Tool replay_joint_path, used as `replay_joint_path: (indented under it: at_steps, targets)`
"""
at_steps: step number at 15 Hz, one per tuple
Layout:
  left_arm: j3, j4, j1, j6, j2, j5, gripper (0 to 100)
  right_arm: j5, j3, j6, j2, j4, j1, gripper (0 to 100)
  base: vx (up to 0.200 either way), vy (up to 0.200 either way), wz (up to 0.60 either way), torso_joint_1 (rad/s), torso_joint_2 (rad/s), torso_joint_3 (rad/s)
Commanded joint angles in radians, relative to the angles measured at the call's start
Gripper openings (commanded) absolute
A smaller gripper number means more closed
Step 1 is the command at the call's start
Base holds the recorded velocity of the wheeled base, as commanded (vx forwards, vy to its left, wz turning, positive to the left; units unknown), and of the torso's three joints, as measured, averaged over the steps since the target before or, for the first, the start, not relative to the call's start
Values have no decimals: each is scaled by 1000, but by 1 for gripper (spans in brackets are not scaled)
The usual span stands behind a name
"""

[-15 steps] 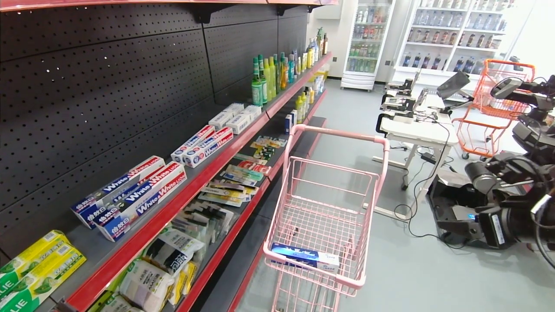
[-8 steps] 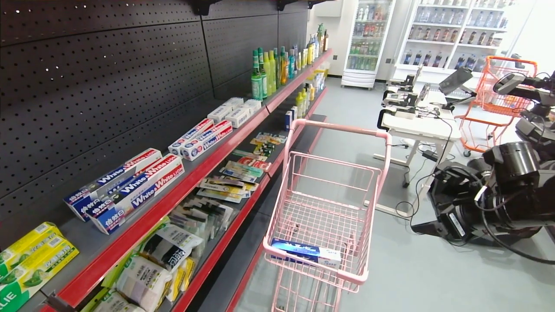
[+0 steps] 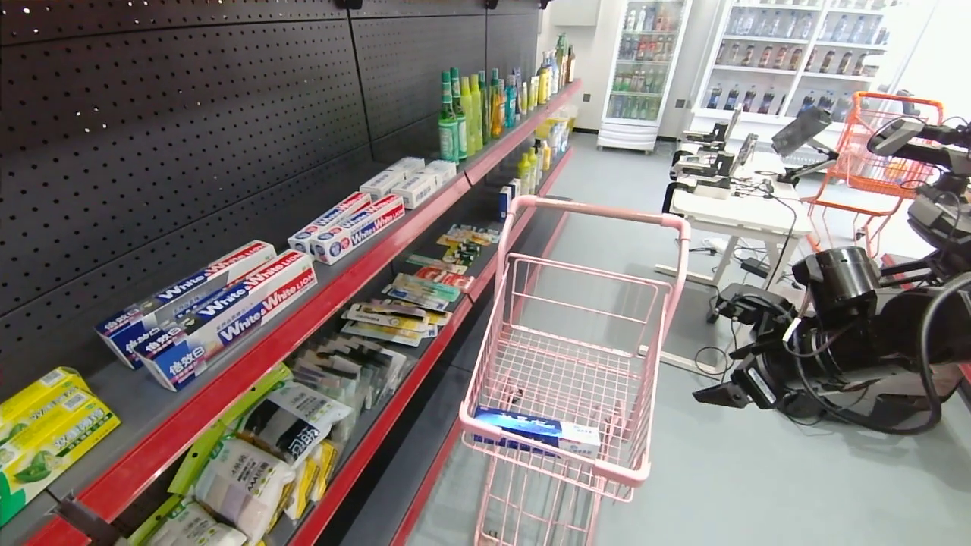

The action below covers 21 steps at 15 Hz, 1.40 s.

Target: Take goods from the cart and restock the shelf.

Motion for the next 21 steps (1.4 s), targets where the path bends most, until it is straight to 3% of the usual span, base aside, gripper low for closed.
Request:
replay_joint_path:
  at_steps: [1,13,18,21]
  targets:
    - [0,0,0,0,0,1,100,0,-33,0,23,2,13,100,0,0,0,-173,364,188]
    - [0,0,0,0,0,1,100,0,-142,-31,97,4,52,100,0,0,0,-172,393,218]
    - [0,0,0,0,0,1,100,161,-234,-106,178,5,47,100,0,0,0,-16,36,22]
    - [0,0,0,0,0,1,100,253,-268,-257,294,8,46,100,0,0,0,0,0,0]
